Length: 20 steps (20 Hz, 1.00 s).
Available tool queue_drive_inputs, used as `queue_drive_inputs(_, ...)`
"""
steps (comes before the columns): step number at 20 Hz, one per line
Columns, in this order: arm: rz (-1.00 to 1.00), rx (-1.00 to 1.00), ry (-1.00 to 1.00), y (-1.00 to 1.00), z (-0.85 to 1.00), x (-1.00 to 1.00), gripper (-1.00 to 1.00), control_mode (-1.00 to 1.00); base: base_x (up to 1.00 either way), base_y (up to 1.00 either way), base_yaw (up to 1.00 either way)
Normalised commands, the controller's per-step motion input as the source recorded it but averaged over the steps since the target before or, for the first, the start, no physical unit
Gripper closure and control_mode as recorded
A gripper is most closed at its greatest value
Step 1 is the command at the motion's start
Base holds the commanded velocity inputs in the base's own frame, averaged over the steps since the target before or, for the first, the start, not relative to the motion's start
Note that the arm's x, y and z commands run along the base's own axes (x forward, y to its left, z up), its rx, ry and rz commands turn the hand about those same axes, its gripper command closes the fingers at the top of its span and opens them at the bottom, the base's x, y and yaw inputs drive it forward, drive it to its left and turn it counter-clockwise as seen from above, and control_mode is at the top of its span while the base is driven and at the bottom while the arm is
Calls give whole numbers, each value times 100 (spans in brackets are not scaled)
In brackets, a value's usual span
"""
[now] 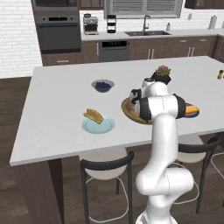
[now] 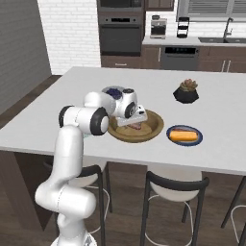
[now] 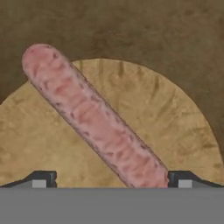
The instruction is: Place one bun and one sausage from the bowl on each plate.
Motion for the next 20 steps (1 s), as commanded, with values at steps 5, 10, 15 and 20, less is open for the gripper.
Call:
queue_drive_inputs(5, 0, -1, 0, -2, -43, 16, -100, -100, 0, 0, 0)
queue_drive_inputs(10, 3, -3, 5, 0, -53, 0, 100, -100, 0, 0, 0)
queue_drive_inputs(15, 3, -2, 0, 0, -36, 5, 100, -100, 0, 0, 0)
queue_drive_inputs(20, 4, 0, 3, 16, 19, -52, 100, -100, 0, 0, 0)
